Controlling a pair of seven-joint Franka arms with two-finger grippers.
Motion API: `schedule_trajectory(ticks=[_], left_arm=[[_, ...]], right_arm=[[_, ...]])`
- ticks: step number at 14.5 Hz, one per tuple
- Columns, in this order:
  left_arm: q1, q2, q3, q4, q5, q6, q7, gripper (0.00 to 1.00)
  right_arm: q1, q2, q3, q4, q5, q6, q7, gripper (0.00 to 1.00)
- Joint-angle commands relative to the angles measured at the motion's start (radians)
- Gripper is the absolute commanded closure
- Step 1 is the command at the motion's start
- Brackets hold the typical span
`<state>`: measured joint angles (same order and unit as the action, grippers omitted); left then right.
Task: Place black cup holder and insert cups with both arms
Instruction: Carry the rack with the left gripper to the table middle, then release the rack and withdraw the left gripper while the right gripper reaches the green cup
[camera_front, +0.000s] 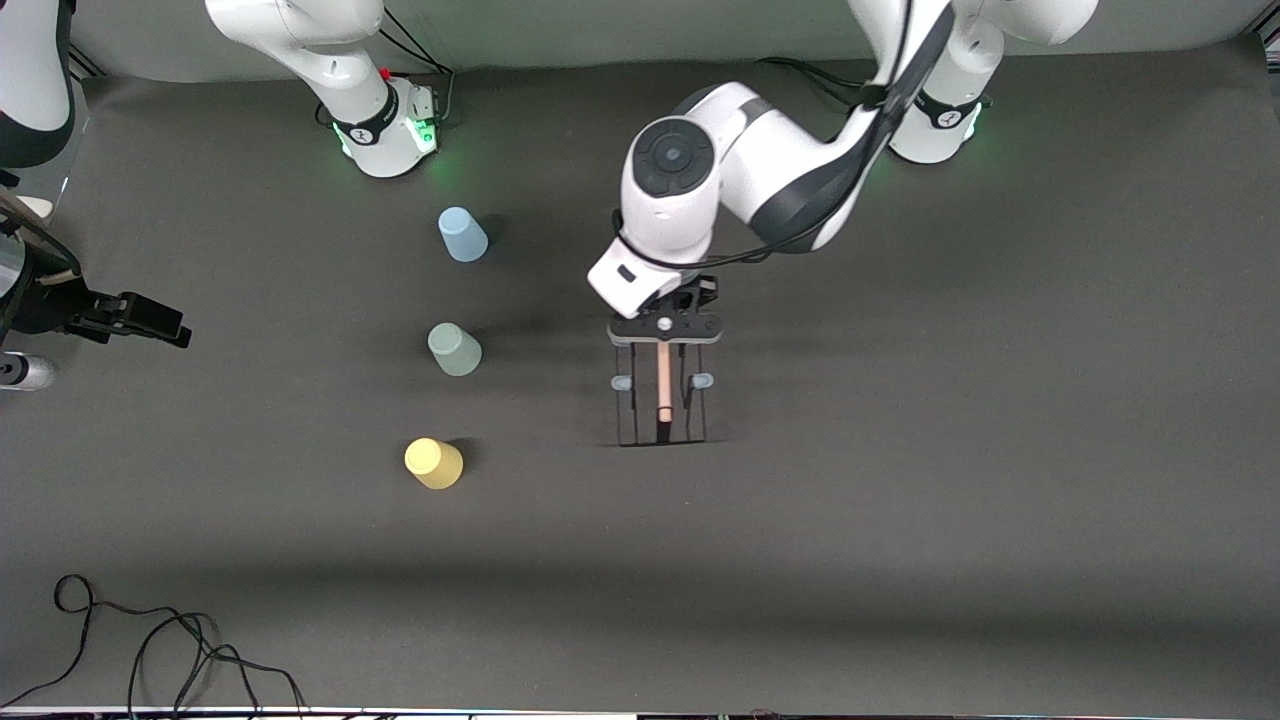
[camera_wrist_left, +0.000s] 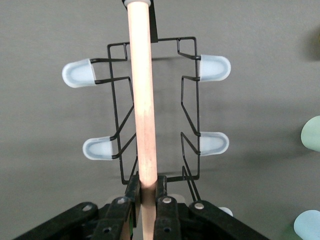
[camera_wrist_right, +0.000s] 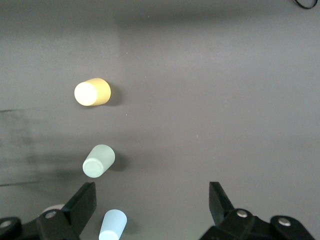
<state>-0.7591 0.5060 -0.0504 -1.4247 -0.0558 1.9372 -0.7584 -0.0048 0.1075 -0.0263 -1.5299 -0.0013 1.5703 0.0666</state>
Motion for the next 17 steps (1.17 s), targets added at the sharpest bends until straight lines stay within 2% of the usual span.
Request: schedule_trajectory(ticks=[1, 9, 13, 17], left_arm=[[-0.029, 0.046, 0.015, 0.041, 0.002, 0.031, -0.018, 1.0], [-0.048, 0.106, 0.015, 0.043, 0.004, 0.072, -0.033, 1.0], [-0.048, 0.106, 0.015, 0.043, 0.007, 0.068, -0.058, 1.0], [-0.048, 0.106, 0.015, 0.043, 0.011, 0.069, -0.071, 1.0]], right_arm=[[0.014, -0.012, -0.001, -0.012, -0.005, -0.013, 0.004, 0.0], [0.051, -0.037, -0.001, -0.062, -0.006, -0.01, 0.016, 0.0], [0.061, -0.09, 0.0, -0.166, -0.005, 0.039, 0.039, 0.0], [0.143, -0.127, 0.0, -0.28, -0.003, 0.132, 0.178, 0.0]])
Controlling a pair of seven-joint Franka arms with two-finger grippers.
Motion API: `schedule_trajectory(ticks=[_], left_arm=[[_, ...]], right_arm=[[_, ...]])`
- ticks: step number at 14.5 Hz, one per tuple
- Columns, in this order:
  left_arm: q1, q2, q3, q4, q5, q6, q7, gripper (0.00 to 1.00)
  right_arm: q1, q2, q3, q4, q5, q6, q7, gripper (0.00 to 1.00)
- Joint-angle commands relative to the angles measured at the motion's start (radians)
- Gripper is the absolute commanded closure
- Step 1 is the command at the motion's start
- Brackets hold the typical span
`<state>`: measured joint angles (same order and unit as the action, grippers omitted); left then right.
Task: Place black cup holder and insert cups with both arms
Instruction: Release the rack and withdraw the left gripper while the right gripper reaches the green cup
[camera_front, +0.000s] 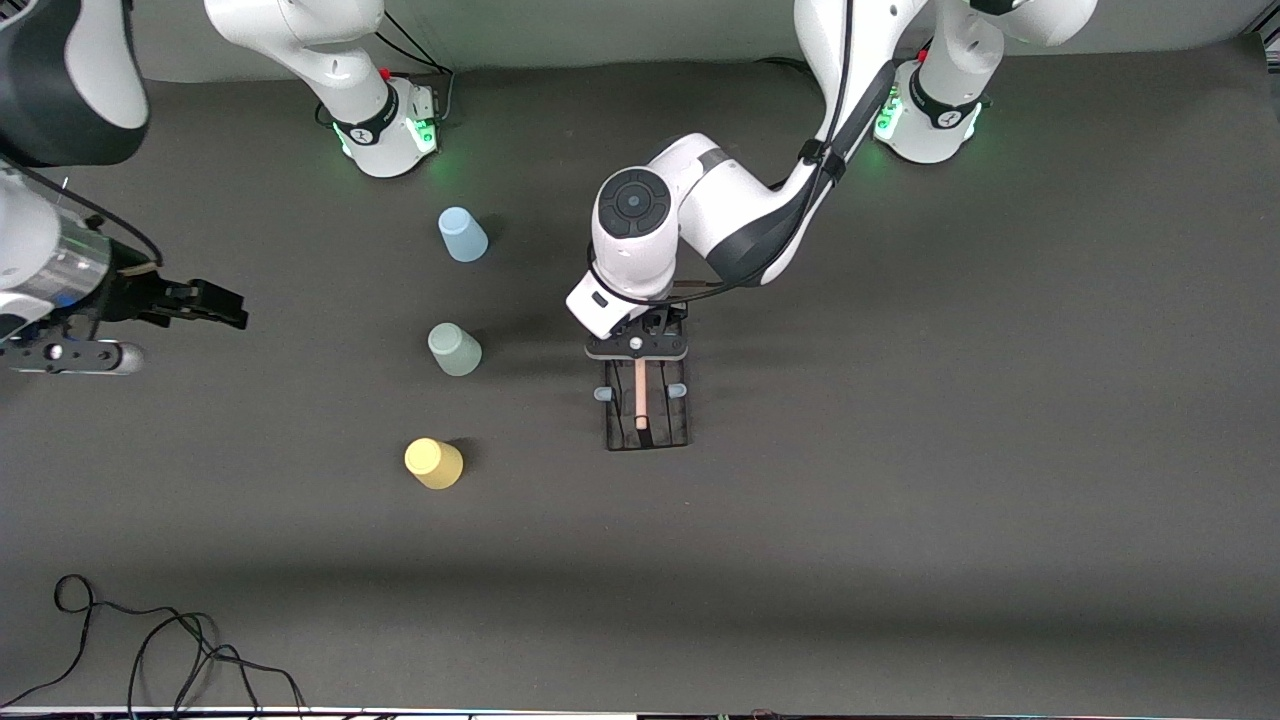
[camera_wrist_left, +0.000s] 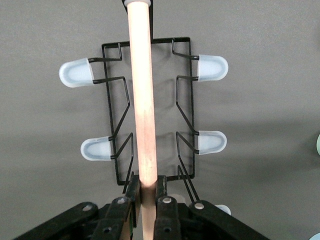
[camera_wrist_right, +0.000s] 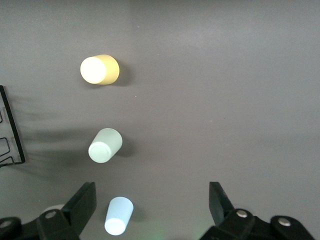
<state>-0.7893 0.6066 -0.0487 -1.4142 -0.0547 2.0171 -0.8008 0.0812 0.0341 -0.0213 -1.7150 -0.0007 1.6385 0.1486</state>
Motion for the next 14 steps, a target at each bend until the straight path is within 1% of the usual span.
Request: schedule_trajectory(ticks=[1, 2, 3, 5, 6, 8, 9, 11, 14], left_arm=[[-0.016, 0.005, 0.015, 0.032, 0.01, -0.009, -0.028, 1.0], [-0.016, 0.007, 0.015, 0.032, 0.01, -0.009, -0.029, 0.04], [-0.018, 0.007, 0.015, 0.034, 0.01, -0.011, -0.032, 0.0], [-0.007, -0.005, 0.024, 0.049, 0.01, -0.029, -0.032, 0.0], [0.01, -0.022, 0.042, 0.06, 0.01, -0.044, -0.029, 0.0], [0.077, -0.082, 0.047, 0.076, 0.013, -0.137, -0.011, 0.0], [0.123, -0.118, 0.046, 0.089, 0.012, -0.197, 0.023, 0.0], [0.211, -0.194, 0.046, 0.09, 0.001, -0.318, 0.186, 0.0], [0.367, -0.299, 0.046, 0.084, -0.008, -0.498, 0.45, 0.0]], right_arm=[[0.089, -0.056, -0.005, -0.119, -0.004, 0.085, 0.141, 0.0], [0.119, -0.056, -0.005, -0.139, -0.004, 0.105, 0.172, 0.0], [0.144, -0.056, -0.005, -0.167, -0.004, 0.13, 0.213, 0.0], [0.201, -0.054, -0.005, -0.233, -0.002, 0.2, 0.3, 0.0], [0.225, -0.051, -0.005, -0.28, 0.011, 0.252, 0.352, 0.0], [0.264, -0.051, -0.006, -0.394, 0.073, 0.393, 0.382, 0.0], [0.282, -0.043, -0.006, -0.441, 0.077, 0.45, 0.384, 0.0], [0.296, -0.031, -0.005, -0.532, 0.077, 0.561, 0.384, 0.0], [0.308, 0.015, -0.005, -0.612, 0.077, 0.688, 0.378, 0.0]])
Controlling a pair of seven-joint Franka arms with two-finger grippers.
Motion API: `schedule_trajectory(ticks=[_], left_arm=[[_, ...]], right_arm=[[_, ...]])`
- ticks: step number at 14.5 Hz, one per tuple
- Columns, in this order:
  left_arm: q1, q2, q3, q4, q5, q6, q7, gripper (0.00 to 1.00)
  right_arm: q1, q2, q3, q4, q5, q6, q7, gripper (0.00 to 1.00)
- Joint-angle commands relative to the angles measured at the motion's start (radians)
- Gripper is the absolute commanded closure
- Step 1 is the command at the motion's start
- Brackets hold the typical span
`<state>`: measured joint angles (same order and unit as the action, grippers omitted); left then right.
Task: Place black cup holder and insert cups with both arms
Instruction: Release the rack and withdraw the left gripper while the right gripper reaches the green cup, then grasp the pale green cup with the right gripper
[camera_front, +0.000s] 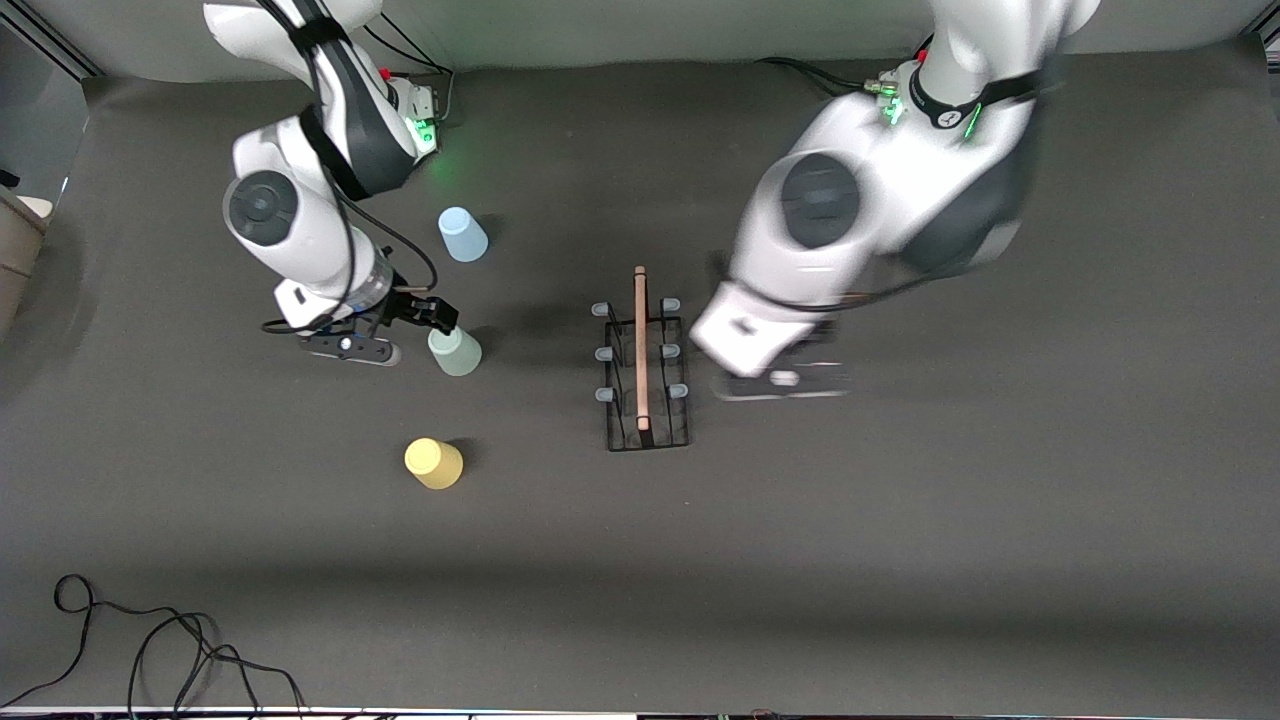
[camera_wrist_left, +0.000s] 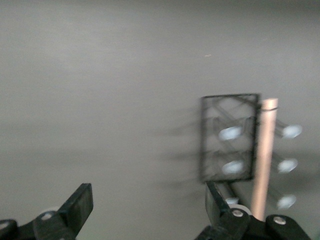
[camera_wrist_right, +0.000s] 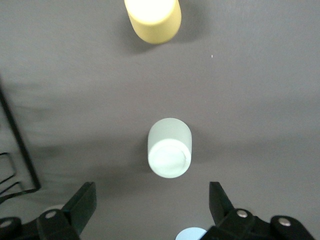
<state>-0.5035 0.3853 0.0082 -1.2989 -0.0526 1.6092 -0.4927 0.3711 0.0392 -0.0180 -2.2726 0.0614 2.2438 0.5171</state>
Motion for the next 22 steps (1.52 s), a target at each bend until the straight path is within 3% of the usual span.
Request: schedule_trajectory(ticks=[1, 6, 10, 11, 13, 14, 22], left_arm=[[0.121, -0.11, -0.01, -0.037, -0.007, -0.126, 0.192, 0.0], [0.37, -0.235, -0.01, -0.129, 0.0, -0.203, 0.546, 0.0], [0.473, -0.27, -0.01, -0.164, 0.016, -0.198, 0.592, 0.0], [0.48, -0.27, -0.01, -0.158, 0.031, -0.199, 0.592, 0.0], [0.479, -0.27, -0.01, -0.154, 0.069, -0.192, 0.591, 0.0], [0.479, -0.27, -0.011, -0.149, 0.076, -0.192, 0.592, 0.0], [0.47, -0.258, -0.019, -0.134, 0.066, -0.187, 0.597, 0.0]], right_arm=[[0.035, 0.03, -0.01, -0.079, 0.015, 0.132, 0.008, 0.0], [0.063, 0.151, -0.011, -0.179, 0.015, 0.382, -0.002, 0.0], [0.063, 0.197, -0.011, -0.215, 0.015, 0.488, -0.005, 0.01], [0.063, 0.203, -0.011, -0.215, 0.015, 0.496, -0.006, 0.21], [0.063, 0.196, -0.013, -0.214, 0.015, 0.493, -0.006, 0.81], [0.061, 0.186, -0.013, -0.214, 0.015, 0.485, -0.006, 0.99], [0.058, -0.04, -0.02, -0.171, 0.015, 0.22, 0.017, 1.0]])
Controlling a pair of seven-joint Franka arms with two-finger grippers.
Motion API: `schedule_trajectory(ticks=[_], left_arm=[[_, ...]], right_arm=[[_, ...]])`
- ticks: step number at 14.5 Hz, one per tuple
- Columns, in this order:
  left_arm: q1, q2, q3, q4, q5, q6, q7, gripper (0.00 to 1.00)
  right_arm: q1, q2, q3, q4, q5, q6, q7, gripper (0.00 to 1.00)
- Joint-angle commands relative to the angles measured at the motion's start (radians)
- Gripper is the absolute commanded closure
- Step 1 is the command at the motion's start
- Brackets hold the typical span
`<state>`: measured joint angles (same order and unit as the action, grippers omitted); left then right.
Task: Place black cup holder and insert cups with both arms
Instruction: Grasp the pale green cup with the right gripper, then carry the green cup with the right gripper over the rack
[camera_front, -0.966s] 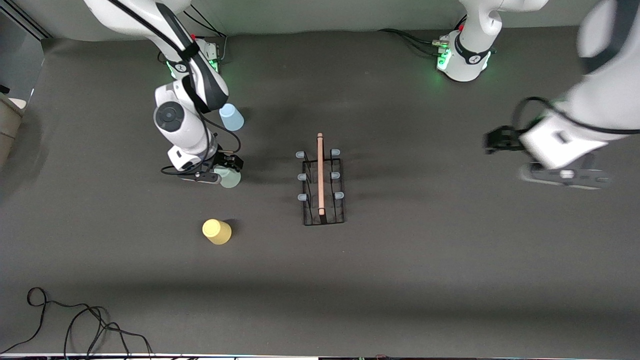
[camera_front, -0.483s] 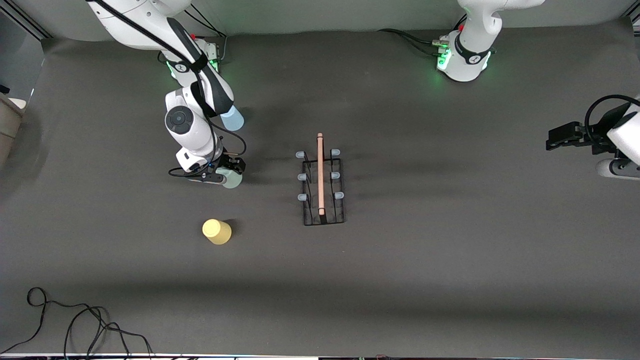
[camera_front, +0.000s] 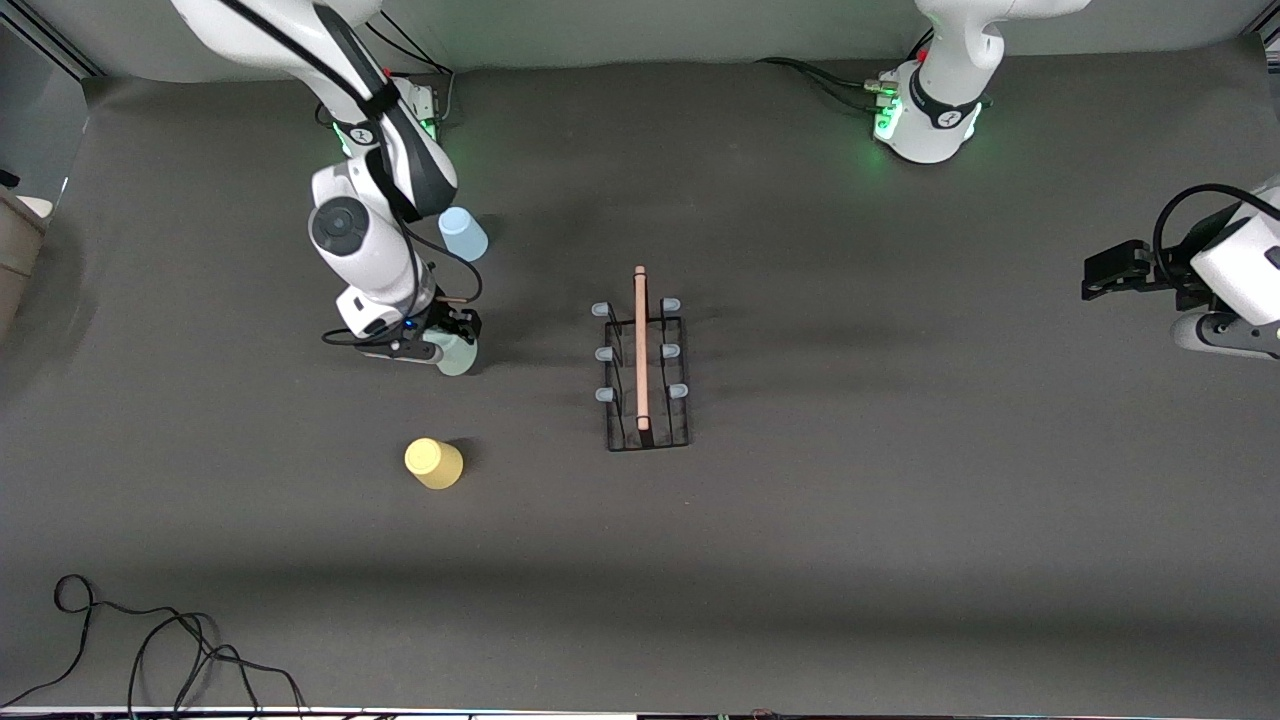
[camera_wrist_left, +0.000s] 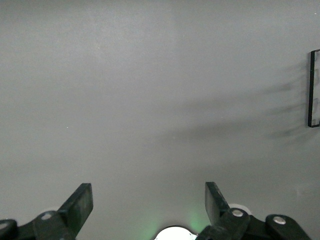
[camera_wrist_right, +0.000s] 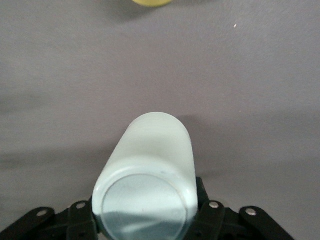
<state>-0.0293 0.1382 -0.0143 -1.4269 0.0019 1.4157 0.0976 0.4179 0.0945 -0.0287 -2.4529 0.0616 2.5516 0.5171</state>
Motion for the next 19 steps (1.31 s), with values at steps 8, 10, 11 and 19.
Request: schedule_trajectory(ticks=[8, 10, 11, 19], left_arm=[[0.087, -0.011, -0.084, -0.006, 0.007, 0.002, -0.016, 0.0], [0.101, -0.011, -0.095, -0.006, 0.007, 0.005, -0.033, 0.0], [0.101, -0.012, -0.095, -0.006, 0.006, 0.003, -0.059, 0.0], [0.098, -0.011, -0.092, -0.006, 0.007, -0.001, -0.07, 0.0]], right_arm=[[0.169, -0.092, 0.004, 0.254, 0.053, -0.309, 0.343, 1.0], [0.229, -0.05, 0.004, 0.313, 0.053, -0.309, 0.437, 1.0], [0.257, -0.026, 0.004, 0.346, 0.053, -0.309, 0.484, 1.0], [0.375, 0.163, 0.004, 0.531, 0.049, -0.3, 0.676, 1.0]])
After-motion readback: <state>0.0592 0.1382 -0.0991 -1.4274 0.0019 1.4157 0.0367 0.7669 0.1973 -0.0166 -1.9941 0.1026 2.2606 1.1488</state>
